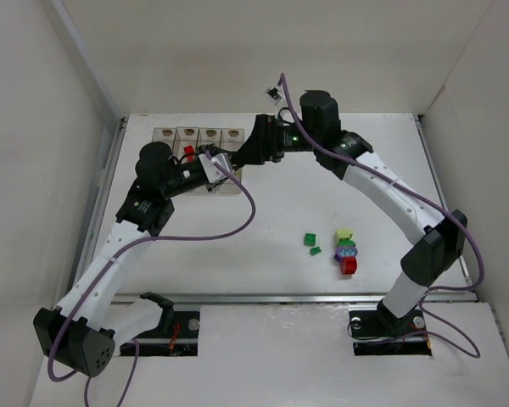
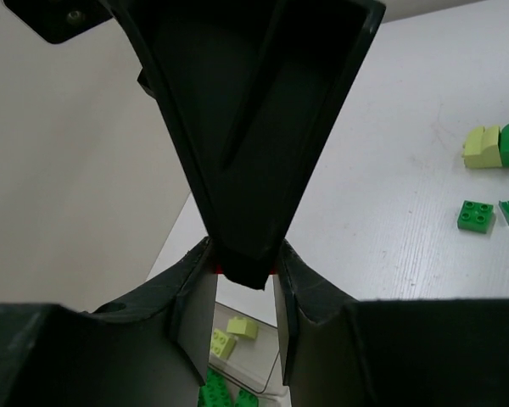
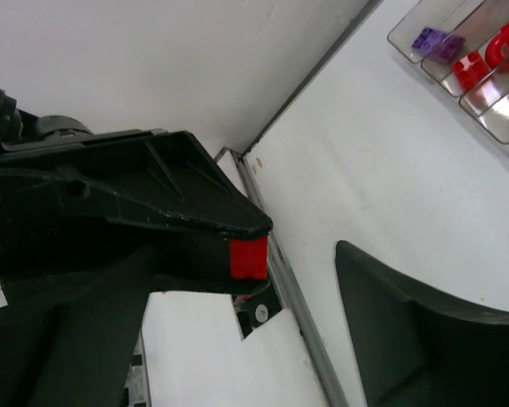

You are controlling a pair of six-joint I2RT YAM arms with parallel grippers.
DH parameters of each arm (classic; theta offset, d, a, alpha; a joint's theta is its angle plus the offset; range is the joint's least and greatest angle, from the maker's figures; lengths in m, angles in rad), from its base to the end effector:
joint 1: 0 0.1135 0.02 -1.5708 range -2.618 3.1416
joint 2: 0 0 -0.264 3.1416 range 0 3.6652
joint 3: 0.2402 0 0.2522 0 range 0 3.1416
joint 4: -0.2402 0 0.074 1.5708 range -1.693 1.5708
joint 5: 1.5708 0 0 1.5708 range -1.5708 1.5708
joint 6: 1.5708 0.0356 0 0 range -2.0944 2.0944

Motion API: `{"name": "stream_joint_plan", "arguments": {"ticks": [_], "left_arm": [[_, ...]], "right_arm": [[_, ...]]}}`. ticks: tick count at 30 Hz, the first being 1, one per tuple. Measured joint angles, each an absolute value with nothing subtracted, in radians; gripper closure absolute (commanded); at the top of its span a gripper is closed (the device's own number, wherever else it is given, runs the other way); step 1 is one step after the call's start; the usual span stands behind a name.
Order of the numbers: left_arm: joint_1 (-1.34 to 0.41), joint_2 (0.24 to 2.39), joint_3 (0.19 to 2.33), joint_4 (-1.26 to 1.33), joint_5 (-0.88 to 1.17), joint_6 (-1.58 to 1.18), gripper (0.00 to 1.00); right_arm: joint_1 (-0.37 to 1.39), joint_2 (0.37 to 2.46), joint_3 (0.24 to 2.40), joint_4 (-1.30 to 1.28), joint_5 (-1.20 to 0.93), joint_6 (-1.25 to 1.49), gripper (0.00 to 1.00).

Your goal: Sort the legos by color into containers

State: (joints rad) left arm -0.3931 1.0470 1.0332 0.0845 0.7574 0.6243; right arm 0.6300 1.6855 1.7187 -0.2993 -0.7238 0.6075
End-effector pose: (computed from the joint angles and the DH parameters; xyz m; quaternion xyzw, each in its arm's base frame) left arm 0.2062 -0.1120 0.4058 0.5447 0.4214 -0.1719 0.7043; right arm 0.3014 0.2489 0.4174 -0.2233 0.7407 0.5585 0.2993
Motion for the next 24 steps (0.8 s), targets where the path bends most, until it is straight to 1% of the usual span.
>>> {"name": "stream_joint_plan", "arguments": {"ticks": [7,11,14,18,23,24], "left_arm": [[-0.393,1.046,1.033,0.035,0.715,0.624,1.0],[-0.388,1.05,1.024,0.018,0.623,0.581,1.0],[-0.352,1.09,1.021,0.022,0.525,0.5,1.0],[-0.228,1.24,1.024,0.036,0.391,0.396,1.0],[-0.08,1.464,1.035,0.069,0.292,0.342,1.0],[-0.065,1.499,1.037,0.076,0.278,0.342,0.96]], "right_arm": [[0.612,1.686,1.719,-0.299,-0.724,0.623,0.0],[0.554,1.676,1.7,-0.305,-0.669,0.644,0.0],[0.493,1.668,1.682,-0.336,-0.593,0.651,0.0],[0.439,1.67,1.679,-0.413,-0.5,0.611,0.0],[0.44,1.712,1.715,-0.491,-0.452,0.535,0.0],[0.439,1.729,1.728,-0.499,-0.45,0.522,0.0]]}}
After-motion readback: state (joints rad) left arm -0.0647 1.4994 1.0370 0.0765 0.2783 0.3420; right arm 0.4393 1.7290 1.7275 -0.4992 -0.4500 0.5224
